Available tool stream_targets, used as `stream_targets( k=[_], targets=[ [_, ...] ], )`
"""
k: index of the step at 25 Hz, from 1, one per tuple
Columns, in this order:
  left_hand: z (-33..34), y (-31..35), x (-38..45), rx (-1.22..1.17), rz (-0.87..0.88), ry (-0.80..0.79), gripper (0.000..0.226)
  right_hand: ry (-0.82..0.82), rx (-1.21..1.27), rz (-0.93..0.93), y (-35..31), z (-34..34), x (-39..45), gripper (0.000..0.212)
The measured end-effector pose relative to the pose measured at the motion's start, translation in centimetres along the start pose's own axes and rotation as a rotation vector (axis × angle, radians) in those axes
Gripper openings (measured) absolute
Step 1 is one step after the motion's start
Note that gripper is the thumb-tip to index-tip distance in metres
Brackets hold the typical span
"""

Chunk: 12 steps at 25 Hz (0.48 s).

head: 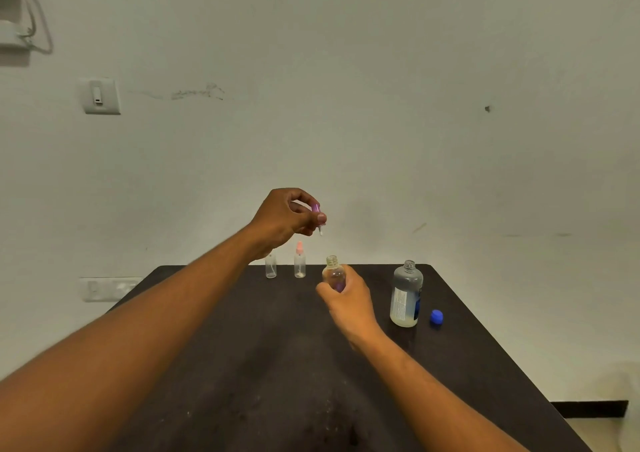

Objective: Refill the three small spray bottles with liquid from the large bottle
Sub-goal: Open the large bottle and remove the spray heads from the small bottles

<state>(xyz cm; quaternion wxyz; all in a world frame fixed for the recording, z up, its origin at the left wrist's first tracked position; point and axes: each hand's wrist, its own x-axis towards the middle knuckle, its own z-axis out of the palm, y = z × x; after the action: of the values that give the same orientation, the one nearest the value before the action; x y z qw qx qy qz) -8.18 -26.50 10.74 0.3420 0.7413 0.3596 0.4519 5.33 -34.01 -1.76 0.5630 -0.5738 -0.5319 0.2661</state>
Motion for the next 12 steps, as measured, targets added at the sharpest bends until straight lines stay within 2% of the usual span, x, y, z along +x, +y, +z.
stream_targets(
  k=[7, 12],
  targets=[
    [-2.1, -3.2, 0.7, -0.199, -0.089, 0.065, 0.029, -0.013, -0.004, 0.041, 2.2, -0.2, 0.6, 0.019],
    [-1.9, -6.5, 0.4, -0.161, -0.198, 0.016, 0.030, -0.002, -0.004, 0.066, 4.2, -0.1, 1.7, 0.025]
  ],
)
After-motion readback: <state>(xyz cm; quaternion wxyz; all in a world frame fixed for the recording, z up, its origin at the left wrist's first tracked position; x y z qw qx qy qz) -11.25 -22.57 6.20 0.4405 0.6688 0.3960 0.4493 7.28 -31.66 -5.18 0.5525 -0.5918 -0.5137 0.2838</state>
